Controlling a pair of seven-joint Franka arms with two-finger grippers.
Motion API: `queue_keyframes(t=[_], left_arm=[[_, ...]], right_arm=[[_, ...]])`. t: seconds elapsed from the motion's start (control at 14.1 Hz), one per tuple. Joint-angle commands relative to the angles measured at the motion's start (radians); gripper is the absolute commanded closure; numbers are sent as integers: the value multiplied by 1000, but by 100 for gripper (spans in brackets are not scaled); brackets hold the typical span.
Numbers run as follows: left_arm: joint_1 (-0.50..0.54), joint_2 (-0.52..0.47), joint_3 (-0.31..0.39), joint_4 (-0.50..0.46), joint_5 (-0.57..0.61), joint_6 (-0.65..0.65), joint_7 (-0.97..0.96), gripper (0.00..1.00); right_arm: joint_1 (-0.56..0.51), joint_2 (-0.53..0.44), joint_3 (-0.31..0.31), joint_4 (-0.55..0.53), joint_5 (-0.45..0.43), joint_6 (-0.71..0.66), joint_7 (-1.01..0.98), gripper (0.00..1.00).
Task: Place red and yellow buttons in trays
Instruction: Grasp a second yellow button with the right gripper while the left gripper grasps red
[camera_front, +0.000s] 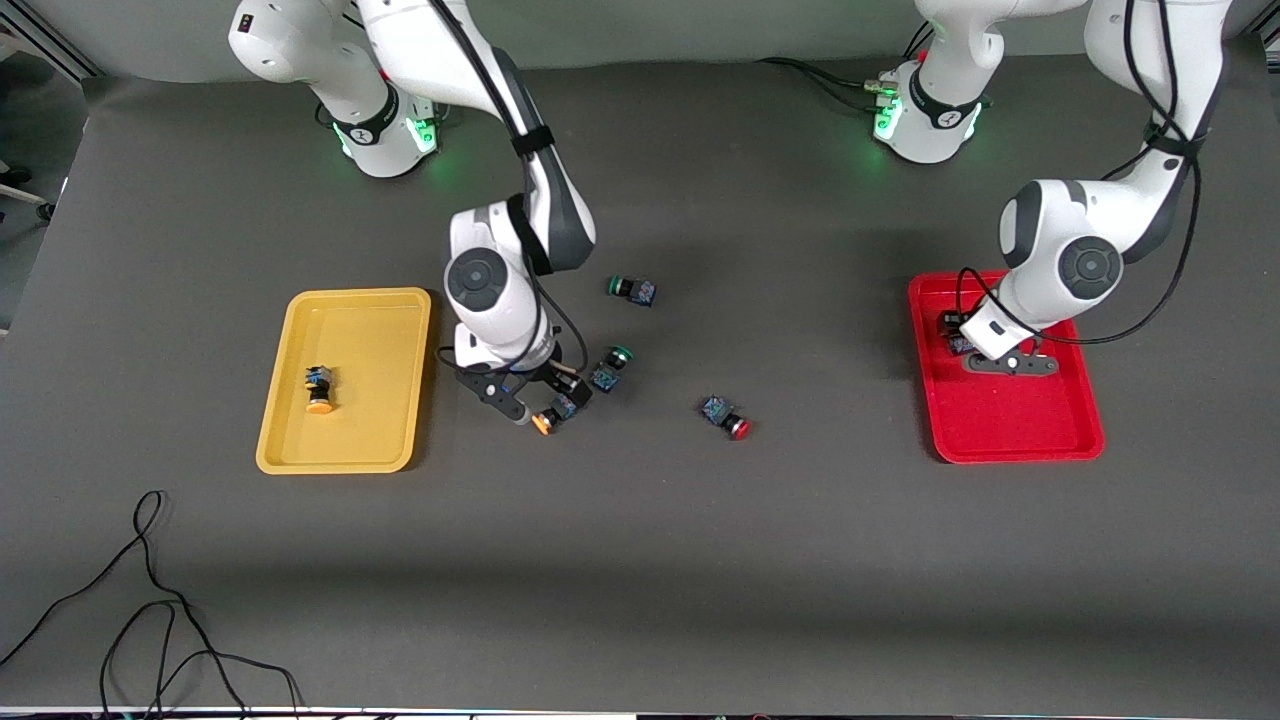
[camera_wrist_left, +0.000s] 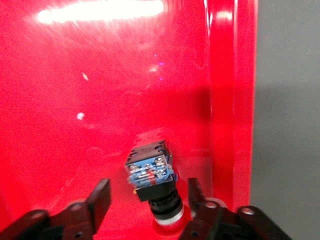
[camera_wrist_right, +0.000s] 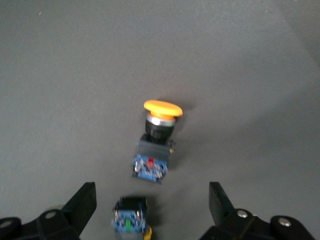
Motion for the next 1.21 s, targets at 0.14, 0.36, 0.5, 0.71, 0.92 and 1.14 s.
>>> queue_keyframes(t=[0.14, 0.36, 0.5, 0.71, 0.92, 1.14], left_arm=[[-78, -21, -24, 354, -5, -405, -104, 0], [-202, 80, -26, 606, -17, -552, -318, 0], [-299, 159, -26, 745, -58, -563, -501, 0], [-424, 312, -26, 927, -74, -556, -792, 0], [-520, 465, -26, 1043, -80, -519, -1010, 0], [-538, 538, -26, 1051, -141, -383, -1109, 0]], right_arm=[[-28, 118, -13, 90, 57, 47, 8, 0], [-44, 140, 6, 90, 86, 70, -11, 0], [-47, 142, 15, 88, 90, 72, -13, 0], [-53, 143, 27, 85, 90, 72, -19, 5], [-55, 143, 30, 80, 92, 72, -67, 58], [-61, 143, 34, 80, 98, 70, -102, 73]])
